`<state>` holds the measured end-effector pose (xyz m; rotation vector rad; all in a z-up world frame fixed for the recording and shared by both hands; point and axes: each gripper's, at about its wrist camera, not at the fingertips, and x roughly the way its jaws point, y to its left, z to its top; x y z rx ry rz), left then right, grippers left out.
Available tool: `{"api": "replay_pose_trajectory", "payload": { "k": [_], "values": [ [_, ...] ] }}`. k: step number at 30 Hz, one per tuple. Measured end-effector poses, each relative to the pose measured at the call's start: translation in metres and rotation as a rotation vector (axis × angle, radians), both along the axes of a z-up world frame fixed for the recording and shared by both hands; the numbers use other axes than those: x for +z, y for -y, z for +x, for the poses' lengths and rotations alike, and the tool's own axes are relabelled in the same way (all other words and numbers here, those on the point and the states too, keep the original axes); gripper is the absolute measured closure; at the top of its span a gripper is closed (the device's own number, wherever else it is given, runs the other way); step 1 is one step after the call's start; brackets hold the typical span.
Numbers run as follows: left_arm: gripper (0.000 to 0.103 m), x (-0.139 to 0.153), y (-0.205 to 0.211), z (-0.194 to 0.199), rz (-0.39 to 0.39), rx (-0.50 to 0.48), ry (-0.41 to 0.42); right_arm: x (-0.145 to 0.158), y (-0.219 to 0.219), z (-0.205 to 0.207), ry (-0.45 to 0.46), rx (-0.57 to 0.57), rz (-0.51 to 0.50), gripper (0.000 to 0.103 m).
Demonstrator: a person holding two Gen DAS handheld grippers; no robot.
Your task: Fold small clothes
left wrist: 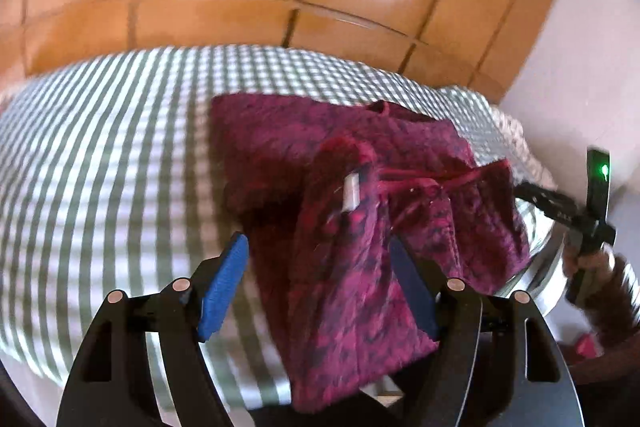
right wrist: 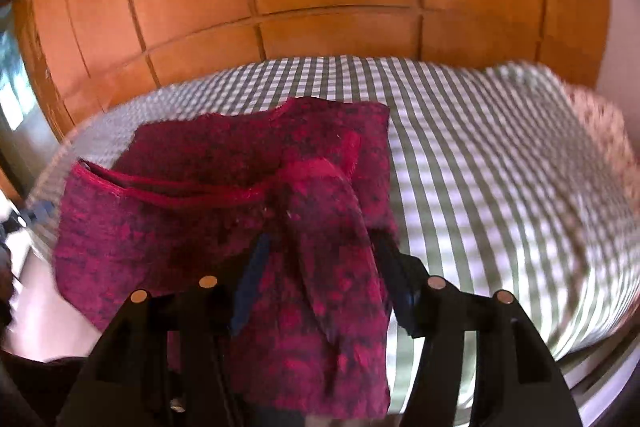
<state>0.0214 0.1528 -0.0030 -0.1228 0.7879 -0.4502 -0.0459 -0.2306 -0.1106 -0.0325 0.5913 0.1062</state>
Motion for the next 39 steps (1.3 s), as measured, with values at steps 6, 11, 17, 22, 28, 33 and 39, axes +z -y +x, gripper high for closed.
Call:
{"api": "replay_pose_trajectory", "payload": {
  "k": [6, 11, 17, 22, 28, 33, 39],
  "values": [
    [0.062, -0.008, 0.038, 0.013, 0.142, -0.09, 0.025, -0.023, -0.001, 0.021, -0.066, -0.022, -0.086, 0.084],
    [0.089, -0.013, 0.021, 0.012, 0.086, -0.079, 0.001, -0.006, 0.011, 0.003, -0.058, 0.002, -0.039, 0.089],
    [0.089, 0.018, -0.015, 0.002, -0.108, -0.077, 0.03, 0.045, 0.03, -0.01, 0.017, 0.039, 0.136, 0.09],
    [0.089, 0.028, -0.022, 0.042, -0.146, -0.024, 0.024, 0.063, 0.028, 0.034, 0.044, 0.026, 0.146, 0.09],
    [0.089, 0.021, -0.013, 0.121, -0.096, 0.05, -0.018, 0.062, 0.029, 0.119, 0.007, -0.053, 0.143, 0.091],
    [0.089, 0.001, -0.012, 0.176, -0.051, 0.129, -0.07, 0.042, 0.034, 0.183, -0.064, -0.135, 0.147, 0.093],
    [0.089, -0.047, -0.002, 0.221, 0.035, 0.201, -0.175, 0.013, 0.037, 0.223, -0.126, -0.197, 0.122, 0.092]
  ]
}}
